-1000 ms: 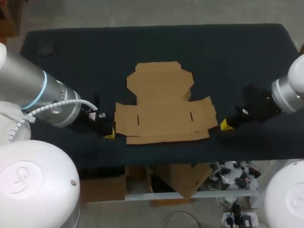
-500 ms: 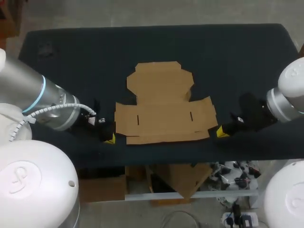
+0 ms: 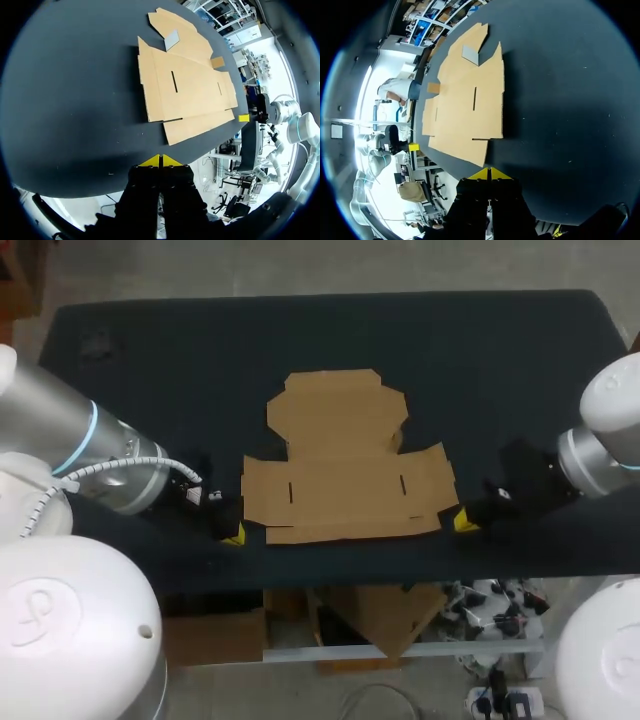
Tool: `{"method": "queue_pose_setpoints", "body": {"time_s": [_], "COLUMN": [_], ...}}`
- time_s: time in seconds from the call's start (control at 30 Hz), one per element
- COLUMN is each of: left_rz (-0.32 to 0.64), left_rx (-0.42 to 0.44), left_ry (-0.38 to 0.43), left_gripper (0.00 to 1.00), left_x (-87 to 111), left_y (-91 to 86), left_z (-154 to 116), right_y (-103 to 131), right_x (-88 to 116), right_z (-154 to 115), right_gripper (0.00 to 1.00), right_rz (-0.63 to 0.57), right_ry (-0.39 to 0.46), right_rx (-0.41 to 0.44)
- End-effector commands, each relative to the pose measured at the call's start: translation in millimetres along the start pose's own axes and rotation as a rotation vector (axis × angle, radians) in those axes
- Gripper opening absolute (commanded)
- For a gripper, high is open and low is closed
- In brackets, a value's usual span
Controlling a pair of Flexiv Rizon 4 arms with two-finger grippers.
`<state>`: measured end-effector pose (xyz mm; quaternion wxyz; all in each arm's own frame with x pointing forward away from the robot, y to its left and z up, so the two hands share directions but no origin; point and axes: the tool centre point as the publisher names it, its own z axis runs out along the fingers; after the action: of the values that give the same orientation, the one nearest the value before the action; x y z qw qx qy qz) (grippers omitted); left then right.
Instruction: Assemble the packaging by folding the flat box into shape, placing the metal phone stand inside, and closing the box properly
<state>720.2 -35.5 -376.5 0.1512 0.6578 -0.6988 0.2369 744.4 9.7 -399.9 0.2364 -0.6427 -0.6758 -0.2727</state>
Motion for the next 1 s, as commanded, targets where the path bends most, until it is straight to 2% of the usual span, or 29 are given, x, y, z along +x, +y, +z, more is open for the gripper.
{"method": "queue_pose_setpoints", "body": {"time_s": [0.03, 1.0], "left_rz": [0.000, -0.009], "left_rx": [-0.009, -0.037], "left_ry": [0.009, 0.038], "left_gripper": [0.00, 0.00], "left_x": [-3.4, -5.0], "left_y": [-5.0, -10.8], "left_z": [9, 22], "right_y": [5, 4], "right_x": [-4, -3], "right_z": [10, 33], "right_gripper": [0.00, 0.00], "right_rz": [-0.003, 0.002], "right_ry": [0.015, 0.033], "right_rx": [0.011, -0.023]}}
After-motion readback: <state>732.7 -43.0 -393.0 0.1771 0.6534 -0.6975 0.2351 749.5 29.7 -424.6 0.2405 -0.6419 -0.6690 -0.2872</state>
